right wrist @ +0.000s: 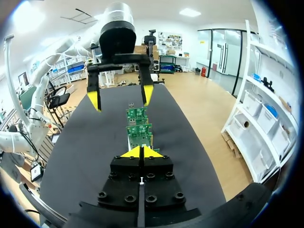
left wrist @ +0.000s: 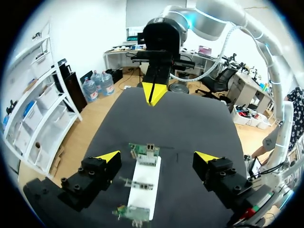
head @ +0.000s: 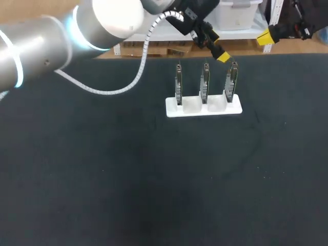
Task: Pick up the optical module with the left hand, and insert it into the network port with the right hand.
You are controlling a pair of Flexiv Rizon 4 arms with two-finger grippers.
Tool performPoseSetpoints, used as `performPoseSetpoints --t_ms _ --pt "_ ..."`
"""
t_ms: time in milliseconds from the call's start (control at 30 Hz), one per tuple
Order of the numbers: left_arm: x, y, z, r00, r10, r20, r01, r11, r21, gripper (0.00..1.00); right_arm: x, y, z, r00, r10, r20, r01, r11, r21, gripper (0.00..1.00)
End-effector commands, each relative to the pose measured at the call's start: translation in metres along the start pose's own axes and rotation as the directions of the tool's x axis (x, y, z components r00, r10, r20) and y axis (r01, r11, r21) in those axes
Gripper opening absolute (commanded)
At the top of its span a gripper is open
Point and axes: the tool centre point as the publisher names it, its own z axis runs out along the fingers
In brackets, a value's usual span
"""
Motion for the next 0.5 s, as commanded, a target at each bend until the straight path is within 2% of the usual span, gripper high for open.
performPoseSetpoints --t_ms 33,500 --pt "0.016 -0.028 -0.025 1.0 -0.026 -0.013 0.024 0.994 -0.108 1.0 0.0 0.007 -0.005 1.0 -0.005 -0.002 0.005 1.0 0.016 0.0" --pt "0.039 -0.053 -0.061 0.993 -0.115 -0.033 0.104 0.963 -0.247 1.0 -0.001 0.01 -0.014 1.0 0.004 0.006 -0.004 0.999 0.042 0.0"
